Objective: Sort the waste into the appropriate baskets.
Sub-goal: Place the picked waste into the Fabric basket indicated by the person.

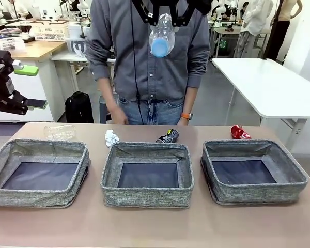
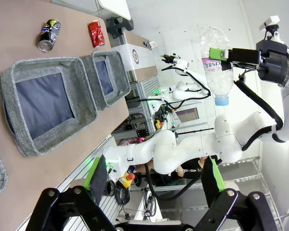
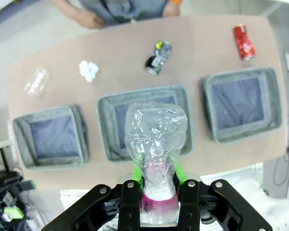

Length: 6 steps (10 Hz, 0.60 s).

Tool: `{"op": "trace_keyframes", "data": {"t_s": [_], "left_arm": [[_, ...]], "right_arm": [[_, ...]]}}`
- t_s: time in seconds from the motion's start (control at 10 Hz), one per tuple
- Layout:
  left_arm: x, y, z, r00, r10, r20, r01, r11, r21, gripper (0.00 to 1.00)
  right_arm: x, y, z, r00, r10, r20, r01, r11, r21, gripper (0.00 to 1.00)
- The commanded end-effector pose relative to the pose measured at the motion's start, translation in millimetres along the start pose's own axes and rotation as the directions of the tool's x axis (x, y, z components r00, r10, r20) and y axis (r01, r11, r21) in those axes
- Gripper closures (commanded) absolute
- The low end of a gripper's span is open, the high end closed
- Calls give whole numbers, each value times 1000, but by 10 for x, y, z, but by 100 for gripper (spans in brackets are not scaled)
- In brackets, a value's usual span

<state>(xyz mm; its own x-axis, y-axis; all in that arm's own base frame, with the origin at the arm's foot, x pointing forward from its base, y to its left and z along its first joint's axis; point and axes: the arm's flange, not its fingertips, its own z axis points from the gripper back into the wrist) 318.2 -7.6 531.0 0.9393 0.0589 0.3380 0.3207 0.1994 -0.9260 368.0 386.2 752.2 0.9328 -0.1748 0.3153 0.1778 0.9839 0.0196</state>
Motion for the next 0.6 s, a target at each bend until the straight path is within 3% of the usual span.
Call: {"op": "trace_keyframes", "data": {"t_s": [0.0, 0.5], "left_arm": [[15, -13, -6, 1000, -22, 4, 22, 1000, -21, 0], [15, -13, -6, 1000, -22, 4, 22, 1000, -21, 0]], "right_arm": [[-1, -3, 8, 1000, 0, 13, 0, 1000, -7, 75], [-1, -3, 8, 1000, 0, 13, 0, 1000, -7, 75]]}}
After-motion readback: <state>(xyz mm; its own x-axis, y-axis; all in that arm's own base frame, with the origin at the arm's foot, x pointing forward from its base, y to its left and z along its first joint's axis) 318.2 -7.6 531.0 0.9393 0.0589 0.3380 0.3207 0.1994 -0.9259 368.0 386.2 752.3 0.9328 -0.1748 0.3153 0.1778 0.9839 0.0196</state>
